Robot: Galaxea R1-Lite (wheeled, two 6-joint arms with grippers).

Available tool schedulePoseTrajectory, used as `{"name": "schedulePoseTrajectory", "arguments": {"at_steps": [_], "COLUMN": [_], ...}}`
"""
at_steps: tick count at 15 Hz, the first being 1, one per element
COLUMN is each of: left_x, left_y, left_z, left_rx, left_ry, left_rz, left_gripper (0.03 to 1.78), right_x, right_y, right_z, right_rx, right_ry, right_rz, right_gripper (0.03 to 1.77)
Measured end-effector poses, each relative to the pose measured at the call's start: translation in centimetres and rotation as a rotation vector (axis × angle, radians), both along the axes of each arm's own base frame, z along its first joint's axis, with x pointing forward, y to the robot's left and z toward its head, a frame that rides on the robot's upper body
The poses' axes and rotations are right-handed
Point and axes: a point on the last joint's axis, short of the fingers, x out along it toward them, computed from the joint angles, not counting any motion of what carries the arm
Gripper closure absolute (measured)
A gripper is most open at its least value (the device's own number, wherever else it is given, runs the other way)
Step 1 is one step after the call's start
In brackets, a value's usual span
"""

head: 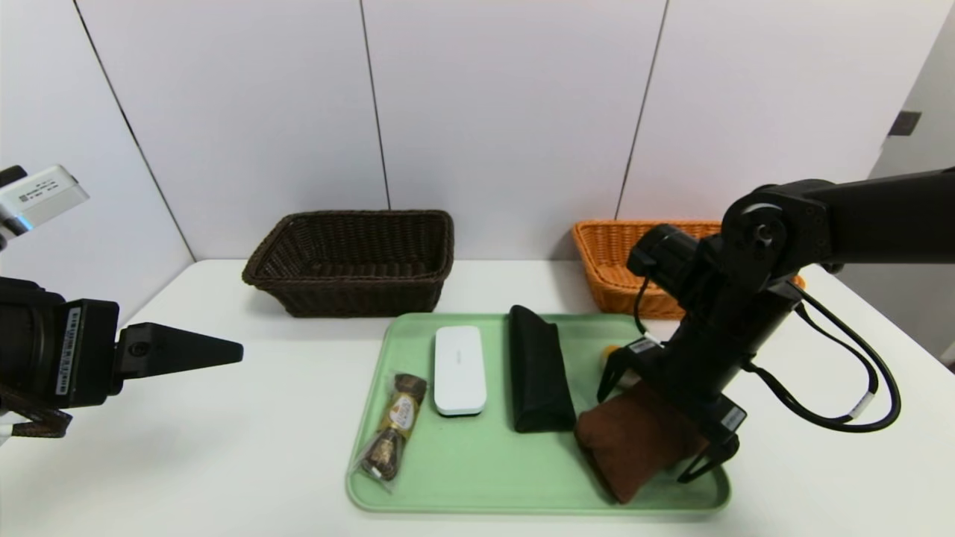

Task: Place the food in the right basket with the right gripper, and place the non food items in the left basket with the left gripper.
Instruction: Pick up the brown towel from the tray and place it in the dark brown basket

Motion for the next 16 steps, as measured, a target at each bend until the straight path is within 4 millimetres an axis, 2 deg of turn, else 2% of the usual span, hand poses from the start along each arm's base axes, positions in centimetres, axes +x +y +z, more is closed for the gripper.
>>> {"name": "schedulePoseTrajectory", "arguments": {"at_steps": [2,6,9,11,16], "left_x": [-0.1,-0.4,-0.6,-0.7,-0.8], "left_y": [0.0,0.1,0.2,0.2,0.3], "left_z": [0.0,-0.1,-0.1,0.0,0.1], "left_rx": [0.0,-0.002,-0.003,-0.004,-0.006], "left_ry": [0.0,-0.002,-0.007,-0.009,-0.018], "left_rz": [0.0,-0.002,-0.002,-0.002,-0.001], "left_gripper": [0.12,0.12,0.12,0.12,0.12], "right_x": [0.1,0.2,0.2,0.1,-1.0], "right_y": [0.1,0.2,0.2,0.1,-0.4], "right_z": [-0.3,-0.5,-0.5,-0.3,1.5], "right_rx": [-0.004,-0.002,-0.002,0.002,0.021], "right_ry": [0.006,0.014,0.016,0.01,-0.019], "right_rz": [0.0,-0.003,-0.004,-0.008,-0.023], "right_gripper": [0.09,0.7,1.0,1.4,1.4]}}
